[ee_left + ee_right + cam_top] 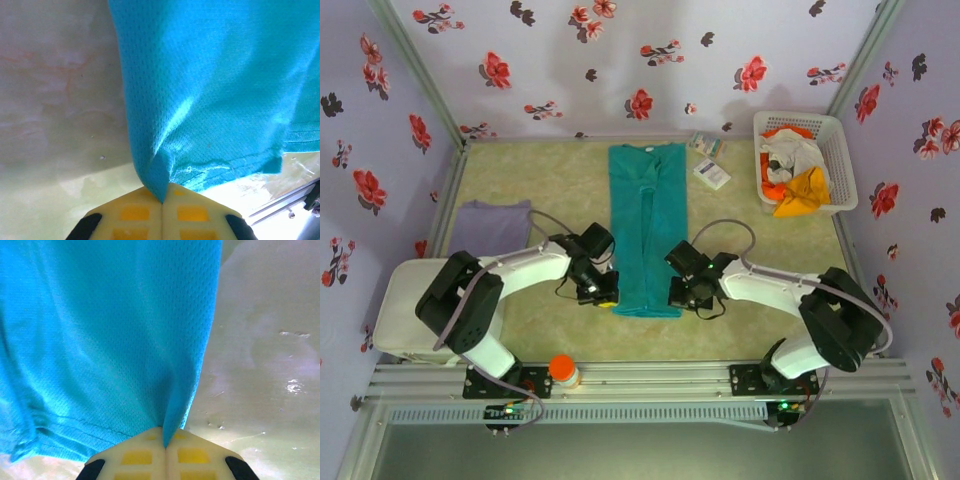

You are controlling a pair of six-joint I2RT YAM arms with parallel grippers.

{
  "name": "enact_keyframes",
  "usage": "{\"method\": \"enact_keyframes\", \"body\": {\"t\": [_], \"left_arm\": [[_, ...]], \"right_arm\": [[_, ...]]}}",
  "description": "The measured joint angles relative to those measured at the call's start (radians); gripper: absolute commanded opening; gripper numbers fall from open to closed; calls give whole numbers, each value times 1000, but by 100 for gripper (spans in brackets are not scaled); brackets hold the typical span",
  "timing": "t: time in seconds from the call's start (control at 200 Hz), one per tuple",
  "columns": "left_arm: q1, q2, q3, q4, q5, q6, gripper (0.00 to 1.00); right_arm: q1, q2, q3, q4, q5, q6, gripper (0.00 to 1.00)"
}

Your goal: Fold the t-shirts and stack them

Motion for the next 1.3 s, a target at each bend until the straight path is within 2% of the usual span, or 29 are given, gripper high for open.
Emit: {"method": "enact_keyframes", "body": {"t": [0.31, 0.65, 0.88, 1.295], "left_arm": [[55, -1, 156, -111, -15, 48, 0], [138, 24, 340, -199, -15, 117, 0], [191, 131, 517, -247, -16, 189, 0], [252, 402, 883, -356, -29, 310, 0]], "right_arm": [[-38, -42, 83, -8, 22, 23, 0], [-184, -16, 184, -3, 13, 6, 0], [-264, 70, 336, 0, -2, -64, 0], [-402, 317, 581, 3, -84, -177, 0]]}}
